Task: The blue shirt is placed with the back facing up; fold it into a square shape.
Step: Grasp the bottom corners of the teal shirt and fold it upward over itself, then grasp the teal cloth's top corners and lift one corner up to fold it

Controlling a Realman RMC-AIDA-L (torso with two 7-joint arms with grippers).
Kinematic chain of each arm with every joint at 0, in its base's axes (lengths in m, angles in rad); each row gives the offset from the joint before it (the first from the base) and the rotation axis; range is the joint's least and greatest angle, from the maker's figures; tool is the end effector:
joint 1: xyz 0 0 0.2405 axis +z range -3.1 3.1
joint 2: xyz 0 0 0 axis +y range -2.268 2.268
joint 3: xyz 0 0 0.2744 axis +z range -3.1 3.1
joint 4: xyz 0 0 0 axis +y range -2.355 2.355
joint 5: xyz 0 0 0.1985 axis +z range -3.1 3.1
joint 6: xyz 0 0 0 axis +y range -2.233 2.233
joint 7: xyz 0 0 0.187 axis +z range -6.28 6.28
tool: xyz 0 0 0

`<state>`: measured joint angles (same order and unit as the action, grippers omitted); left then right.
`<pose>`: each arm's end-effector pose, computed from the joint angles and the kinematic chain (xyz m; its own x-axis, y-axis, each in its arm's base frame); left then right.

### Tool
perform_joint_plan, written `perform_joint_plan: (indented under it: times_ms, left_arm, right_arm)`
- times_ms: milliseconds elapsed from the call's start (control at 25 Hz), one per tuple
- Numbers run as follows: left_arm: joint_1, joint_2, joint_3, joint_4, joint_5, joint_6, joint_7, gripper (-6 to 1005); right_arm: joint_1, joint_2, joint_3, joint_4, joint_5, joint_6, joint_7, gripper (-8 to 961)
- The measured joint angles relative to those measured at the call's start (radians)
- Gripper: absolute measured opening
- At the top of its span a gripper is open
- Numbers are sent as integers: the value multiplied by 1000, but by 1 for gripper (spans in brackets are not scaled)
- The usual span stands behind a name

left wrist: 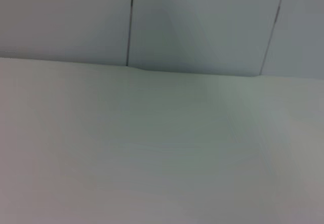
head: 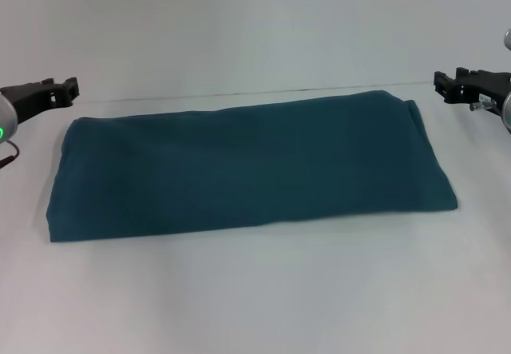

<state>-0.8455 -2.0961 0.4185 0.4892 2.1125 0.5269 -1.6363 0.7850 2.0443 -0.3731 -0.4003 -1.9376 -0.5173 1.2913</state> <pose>-0.2870 0.5122 0.0037 0.6035 0.4487 0.6591 0.7821 -0.1725 -0.5987 0.3279 0.4981 0.0211 0.6895 -0.4170 -0.5921 -0.6970 -0.1599 -0.6990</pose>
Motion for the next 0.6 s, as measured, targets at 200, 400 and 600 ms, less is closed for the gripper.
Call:
perform_joint_plan:
  times_ms: [200, 400, 600]
  left_arm:
    - [24, -2, 0, 8, 0, -7, -4, 423]
    - [79, 5, 0, 57, 0, 170, -35, 529]
    - [164, 4, 0, 164, 1, 469, -91, 661]
  right_arm:
    - [-9, -1, 3, -6, 29, -7, -5, 336]
    - [-48, -21, -2, -9, 48, -80, 31, 485]
    - [-128, -57, -27, -19, 44, -262, 155, 673]
